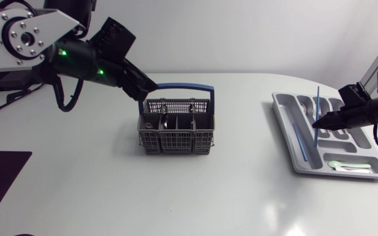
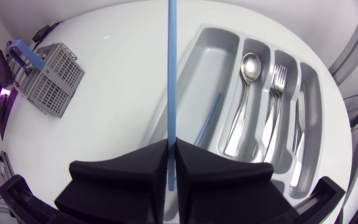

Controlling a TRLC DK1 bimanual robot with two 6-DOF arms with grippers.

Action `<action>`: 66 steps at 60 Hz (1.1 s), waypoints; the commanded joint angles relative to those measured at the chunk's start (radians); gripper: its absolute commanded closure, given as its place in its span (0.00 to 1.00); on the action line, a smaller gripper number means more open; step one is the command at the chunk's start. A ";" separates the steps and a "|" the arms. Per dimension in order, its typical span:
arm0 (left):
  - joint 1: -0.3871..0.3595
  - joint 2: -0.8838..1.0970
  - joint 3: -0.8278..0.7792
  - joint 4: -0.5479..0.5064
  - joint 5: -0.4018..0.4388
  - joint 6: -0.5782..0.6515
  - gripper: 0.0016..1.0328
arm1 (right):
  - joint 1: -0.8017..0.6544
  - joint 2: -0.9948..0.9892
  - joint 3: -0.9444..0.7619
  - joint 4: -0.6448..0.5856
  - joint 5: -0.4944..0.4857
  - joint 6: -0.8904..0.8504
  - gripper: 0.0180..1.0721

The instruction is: Unload the cutlery basket into the drawer organizer.

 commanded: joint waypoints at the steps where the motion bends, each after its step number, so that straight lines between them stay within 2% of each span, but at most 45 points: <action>1: -0.030 -0.021 -0.047 -0.006 -0.042 0.064 0.46 | -0.004 0.077 0.032 -0.012 0.019 0.060 0.94; 23: -0.072 -0.003 -0.091 -0.032 -0.160 0.120 0.47 | 0.007 0.242 0.078 -0.018 0.082 0.123 0.90; 27: -0.073 0.008 -0.096 -0.032 -0.173 0.120 0.47 | 0.010 0.244 0.074 -0.018 0.088 0.123 0.70; 30: -0.082 0.025 -0.099 -0.031 -0.187 0.117 0.50 | 0.013 0.242 0.071 -0.024 0.090 0.123 0.46; 32: -0.089 0.036 -0.099 -0.031 -0.189 0.116 0.51 | 0.013 0.239 0.069 -0.027 0.090 0.125 0.33; 36: -0.110 0.054 -0.102 -0.023 -0.227 0.105 0.51 | 0.015 0.227 0.060 -0.030 0.091 0.131 0.16; 40: -0.135 0.073 -0.106 0.002 -0.262 0.099 0.54 | 0.018 0.207 0.052 -0.035 0.090 0.131 0.05; 51: -0.196 0.134 -0.111 0.055 -0.393 0.076 0.57 | 0.032 0.109 0.008 -0.046 0.091 0.136 0.04; 60: -0.219 0.182 -0.082 0.061 -0.463 0.056 0.60 | 0.052 0.032 -0.021 -0.055 0.091 0.154 0.05; 66: -0.230 0.209 -0.065 0.060 -0.492 0.038 0.68 | 0.070 -0.012 -0.038 -0.066 0.091 0.166 0.04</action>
